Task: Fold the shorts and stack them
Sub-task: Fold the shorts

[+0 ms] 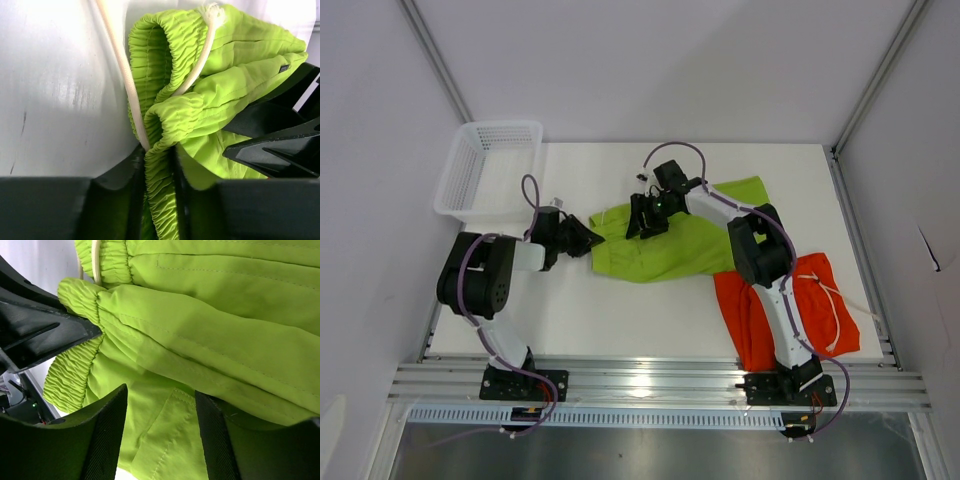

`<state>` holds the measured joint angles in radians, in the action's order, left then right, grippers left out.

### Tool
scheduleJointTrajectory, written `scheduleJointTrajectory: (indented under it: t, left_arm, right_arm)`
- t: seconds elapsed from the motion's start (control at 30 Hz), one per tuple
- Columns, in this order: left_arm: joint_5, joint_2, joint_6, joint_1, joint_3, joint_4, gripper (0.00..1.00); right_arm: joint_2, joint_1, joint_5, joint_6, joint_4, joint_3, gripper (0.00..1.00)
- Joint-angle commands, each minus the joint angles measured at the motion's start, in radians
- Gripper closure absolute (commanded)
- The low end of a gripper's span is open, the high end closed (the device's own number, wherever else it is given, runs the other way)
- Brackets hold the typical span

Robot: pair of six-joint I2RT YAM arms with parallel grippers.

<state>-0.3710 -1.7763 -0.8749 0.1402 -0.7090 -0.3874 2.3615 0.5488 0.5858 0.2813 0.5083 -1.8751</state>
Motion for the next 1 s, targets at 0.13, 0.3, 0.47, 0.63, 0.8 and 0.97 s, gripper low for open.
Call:
scheduleJointTrajectory:
  t: [0.13, 0.3, 0.47, 0.63, 0.8, 0.97]
  left_arm:
    - [0.003, -0.038, 0.057, -0.008, -0.02, -0.018, 1.0]
    - [0.001, -0.017, 0.074, -0.008, -0.024, 0.01, 1.0]
    - [0.02, 0.04, 0.097, -0.008, -0.036, 0.125, 1.0]
    - [0.086, 0.161, 0.139, -0.008, -0.108, 0.312, 1.0]
    - [0.204, 0.224, 0.172, -0.011, -0.25, 0.619, 1.0]
    - [0.26, 0.262, 0.185, -0.024, -0.36, 0.765, 1.0]
  right_arm:
    - [-0.108, 0.01, -0.01, 0.019, -0.043, 0.066, 0.39]
    - [-0.234, -0.023, -0.06, 0.032, -0.145, 0.226, 0.36]
    - [-0.341, -0.062, -0.087, 0.036, -0.197, 0.333, 0.34]
    - [-0.444, -0.102, -0.124, 0.042, -0.25, 0.47, 0.33]
    - [-0.496, -0.101, -0.188, 0.073, -0.313, 0.562, 0.51]
    - [-0.441, -0.061, -0.207, 0.116, -0.343, 0.577, 0.92]
